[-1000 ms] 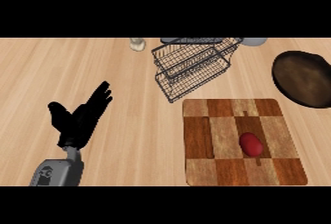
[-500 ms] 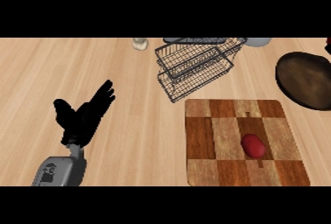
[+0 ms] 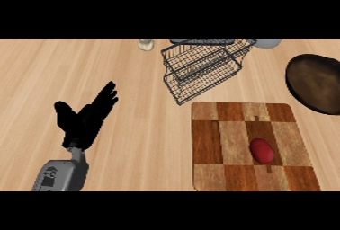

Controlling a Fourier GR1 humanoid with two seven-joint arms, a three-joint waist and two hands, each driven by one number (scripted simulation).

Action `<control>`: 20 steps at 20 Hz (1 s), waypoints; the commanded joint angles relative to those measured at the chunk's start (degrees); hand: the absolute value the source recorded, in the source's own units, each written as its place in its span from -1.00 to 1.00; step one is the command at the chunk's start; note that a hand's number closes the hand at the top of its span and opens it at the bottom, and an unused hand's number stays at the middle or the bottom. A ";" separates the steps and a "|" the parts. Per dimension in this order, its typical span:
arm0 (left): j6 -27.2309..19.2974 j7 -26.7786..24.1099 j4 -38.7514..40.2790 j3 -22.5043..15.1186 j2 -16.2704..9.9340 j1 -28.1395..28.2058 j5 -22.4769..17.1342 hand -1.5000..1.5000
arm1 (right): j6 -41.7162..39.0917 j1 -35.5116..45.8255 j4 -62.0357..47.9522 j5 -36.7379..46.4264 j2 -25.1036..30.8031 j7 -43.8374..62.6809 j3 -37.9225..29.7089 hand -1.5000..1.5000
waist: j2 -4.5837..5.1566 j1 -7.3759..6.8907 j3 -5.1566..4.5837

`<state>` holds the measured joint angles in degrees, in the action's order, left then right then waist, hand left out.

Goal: Pick the can from the cutting board and place it in the tiered basket

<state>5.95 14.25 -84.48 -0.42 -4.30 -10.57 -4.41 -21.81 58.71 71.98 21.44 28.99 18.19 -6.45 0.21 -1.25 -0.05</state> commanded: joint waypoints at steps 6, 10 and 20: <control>0.74 -2.32 1.09 -0.70 0.92 0.21 0.29 0.00 | 10.32 9.77 -22.36 6.02 -7.77 -9.08 1.60 1.00 | 0.36 -0.50 0.02; -1.36 0.55 -1.52 -1.98 2.26 -0.55 1.35 0.00 | 15.17 13.04 -27.06 7.69 -13.59 -8.95 2.69 1.00 | 0.28 -0.51 0.02; -0.97 -2.10 0.37 -2.03 2.03 1.10 2.42 0.00 | 19.54 14.79 -38.38 -0.66 -22.42 -15.54 -5.39 -1.00 | 0.58 -0.82 0.03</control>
<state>5.89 14.57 -86.19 -1.56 -3.21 -9.70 -3.85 -3.32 71.85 38.00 23.51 9.51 5.84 -9.35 0.67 -2.00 -0.01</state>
